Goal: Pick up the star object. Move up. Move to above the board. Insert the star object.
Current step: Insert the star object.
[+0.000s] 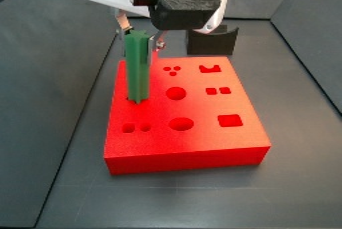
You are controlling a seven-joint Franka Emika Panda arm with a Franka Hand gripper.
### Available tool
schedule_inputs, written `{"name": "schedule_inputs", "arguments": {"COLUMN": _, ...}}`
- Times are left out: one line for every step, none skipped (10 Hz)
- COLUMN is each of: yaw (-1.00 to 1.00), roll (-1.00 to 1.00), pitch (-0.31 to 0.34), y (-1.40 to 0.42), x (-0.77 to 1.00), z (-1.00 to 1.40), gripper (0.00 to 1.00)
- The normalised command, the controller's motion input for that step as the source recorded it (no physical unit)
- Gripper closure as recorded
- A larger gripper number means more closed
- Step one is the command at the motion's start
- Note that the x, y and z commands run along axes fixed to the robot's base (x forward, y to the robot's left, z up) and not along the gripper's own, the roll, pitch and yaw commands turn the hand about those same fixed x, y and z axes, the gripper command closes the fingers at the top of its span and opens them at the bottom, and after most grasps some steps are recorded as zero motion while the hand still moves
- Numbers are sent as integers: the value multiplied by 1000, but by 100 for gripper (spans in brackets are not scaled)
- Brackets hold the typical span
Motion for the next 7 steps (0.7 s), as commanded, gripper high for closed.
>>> {"name": "schedule_inputs", "arguments": {"yaw": -46, "roll": 0, "pitch": 56, "y": 51, "x": 269, "z": -1000, "gripper": 100}}
{"name": "schedule_inputs", "arguments": {"yaw": -149, "roll": 46, "pitch": 0, "y": 0, "x": 200, "z": -1000, "gripper": 100}}
{"name": "schedule_inputs", "arguments": {"yaw": -171, "roll": 50, "pitch": -9, "y": 0, "x": 146, "z": -1000, "gripper": 100}}
{"name": "schedule_inputs", "arguments": {"yaw": -183, "roll": 17, "pitch": 0, "y": 0, "x": 46, "z": -1000, "gripper": 100}}
{"name": "schedule_inputs", "arguments": {"yaw": -71, "roll": 0, "pitch": 59, "y": 0, "x": 0, "z": -1000, "gripper": 100}}
{"name": "schedule_inputs", "arguments": {"yaw": -71, "roll": -34, "pitch": 119, "y": 0, "x": 0, "z": -951, "gripper": 100}}
{"name": "schedule_inputs", "arguments": {"yaw": -234, "roll": 0, "pitch": -19, "y": 0, "x": 0, "z": -1000, "gripper": 100}}
